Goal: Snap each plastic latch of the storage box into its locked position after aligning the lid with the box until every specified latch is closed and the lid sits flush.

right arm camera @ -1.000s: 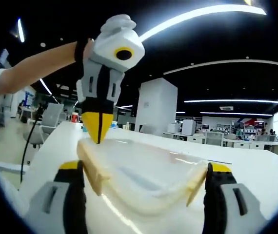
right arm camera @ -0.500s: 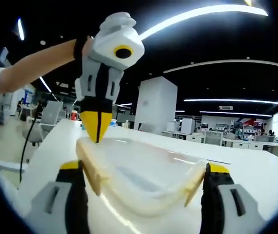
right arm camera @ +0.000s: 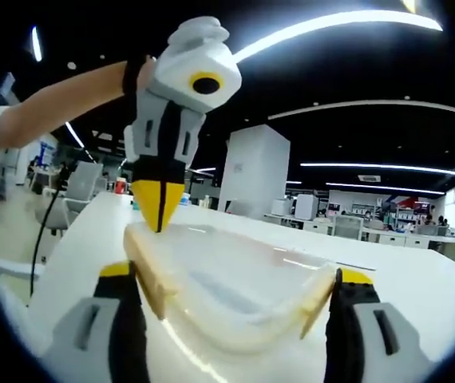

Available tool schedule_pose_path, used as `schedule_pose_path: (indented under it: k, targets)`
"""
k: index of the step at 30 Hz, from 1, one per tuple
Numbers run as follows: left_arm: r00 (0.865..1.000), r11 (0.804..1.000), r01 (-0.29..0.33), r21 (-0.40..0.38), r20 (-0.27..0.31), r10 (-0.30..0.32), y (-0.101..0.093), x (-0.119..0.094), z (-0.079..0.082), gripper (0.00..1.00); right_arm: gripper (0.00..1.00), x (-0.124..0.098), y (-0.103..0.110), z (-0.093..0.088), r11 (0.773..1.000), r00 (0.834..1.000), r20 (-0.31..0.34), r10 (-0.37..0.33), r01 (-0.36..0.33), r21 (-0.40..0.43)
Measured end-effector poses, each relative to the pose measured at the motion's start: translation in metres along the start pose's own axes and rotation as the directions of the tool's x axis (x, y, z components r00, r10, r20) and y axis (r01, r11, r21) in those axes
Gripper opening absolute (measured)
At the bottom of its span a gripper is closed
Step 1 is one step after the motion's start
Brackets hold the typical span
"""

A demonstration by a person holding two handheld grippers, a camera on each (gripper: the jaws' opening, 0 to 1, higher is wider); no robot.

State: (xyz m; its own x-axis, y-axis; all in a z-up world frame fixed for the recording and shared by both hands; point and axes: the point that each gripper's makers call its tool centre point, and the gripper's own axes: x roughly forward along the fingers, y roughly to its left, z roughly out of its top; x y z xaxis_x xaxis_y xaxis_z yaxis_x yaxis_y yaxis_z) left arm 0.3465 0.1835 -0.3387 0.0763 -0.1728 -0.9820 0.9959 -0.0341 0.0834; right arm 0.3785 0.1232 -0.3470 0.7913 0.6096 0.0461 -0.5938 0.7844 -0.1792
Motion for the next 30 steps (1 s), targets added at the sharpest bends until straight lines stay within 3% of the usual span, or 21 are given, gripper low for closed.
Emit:
schedule_pose_path:
  k: [6, 10, 22, 30]
  targets:
    - [1.000, 1.000, -0.007, 0.018, -0.018, 0.008, -0.001, -0.002, -0.002, 0.00, 0.91, 0.000, 0.006, 0.001, 1.000, 1.000, -0.004, 0.002, -0.002, 0.004]
    - [1.000, 1.000, -0.015, 0.025, -0.026, 0.016, 0.000, -0.002, -0.002, 0.00, 1.00, 0.003, 0.012, 0.002, 1.000, 1.000, -0.001, 0.003, -0.003, 0.029]
    - [0.995, 0.998, -0.009, 0.068, -0.095, 0.015, 0.000, 0.003, 0.000, 0.00, 1.00, 0.003, 0.013, 0.002, 0.999, 1.000, -0.014, 0.025, -0.025, 0.047]
    - [0.998, 0.998, 0.005, 0.056, -0.071, -0.001, -0.003, 0.003, 0.001, 0.00, 0.98, 0.000, 0.011, 0.002, 0.999, 0.999, -0.029, 0.018, -0.016, 0.040]
